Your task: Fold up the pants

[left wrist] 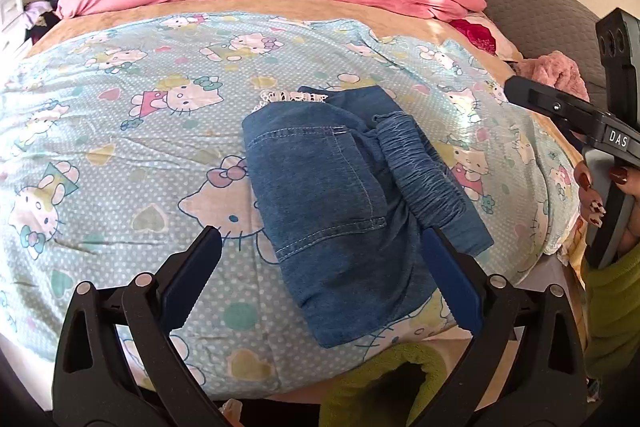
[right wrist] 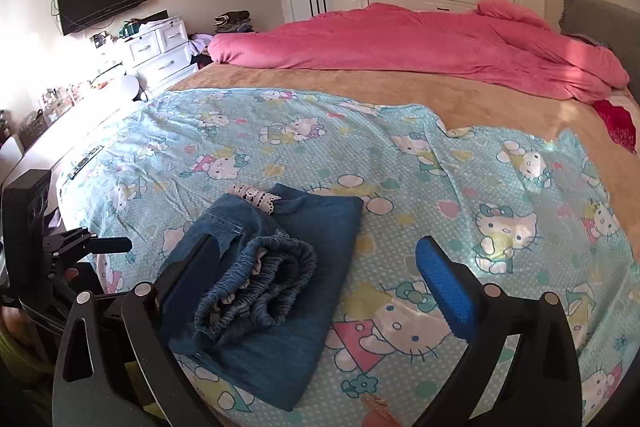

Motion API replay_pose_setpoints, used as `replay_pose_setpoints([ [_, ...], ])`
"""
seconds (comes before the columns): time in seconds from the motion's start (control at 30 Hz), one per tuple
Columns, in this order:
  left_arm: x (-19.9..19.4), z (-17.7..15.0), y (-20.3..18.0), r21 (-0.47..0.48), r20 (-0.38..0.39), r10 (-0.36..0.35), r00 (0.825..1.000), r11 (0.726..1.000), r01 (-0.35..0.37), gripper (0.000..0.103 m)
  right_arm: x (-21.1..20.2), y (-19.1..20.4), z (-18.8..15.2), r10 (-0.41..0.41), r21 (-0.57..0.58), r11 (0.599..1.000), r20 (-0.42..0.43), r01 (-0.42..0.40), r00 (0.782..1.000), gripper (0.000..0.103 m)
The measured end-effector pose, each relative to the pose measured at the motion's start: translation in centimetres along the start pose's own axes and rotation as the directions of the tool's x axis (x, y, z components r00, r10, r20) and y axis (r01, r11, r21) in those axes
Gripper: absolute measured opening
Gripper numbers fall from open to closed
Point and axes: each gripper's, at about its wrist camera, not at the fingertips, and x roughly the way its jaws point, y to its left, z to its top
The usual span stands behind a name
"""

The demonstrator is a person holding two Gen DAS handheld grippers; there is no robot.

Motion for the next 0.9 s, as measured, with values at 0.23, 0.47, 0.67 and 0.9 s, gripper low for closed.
replay_pose_setpoints([
  [0.23,0.6,-0.1,0.2,-0.003,-0.012,0.013,1.0,1.0,-0.013,0.093,0.7,-0.6,-0.7,-0.004,0.024,1.0,-0.031,0.005,0.999,0.098],
  [0.47,2.0,0.0,1.3,-0.048,-0.031,0.014,0.999,0.999,-0.016,0.093,3.1,-0.6,-1.7,0.002,0.052,0.999,-0.116,0.004,0.993,0.098],
  [0.67,3.8,0.3,2.7,-0.117,-0.063,-0.005,0.998,0.993,-0.002,0.093,5.5,-1.1,-2.8,0.01,0.093,0.996,-0.189,0.007,0.982,0.085],
  [0.9,5.6,1.5,3.1,-0.143,-0.072,-0.024,0.997,0.99,0.013,0.093,8.1,-1.6,-3.6,0.053,0.132,0.991,-0.27,-0.018,0.961,0.057],
])
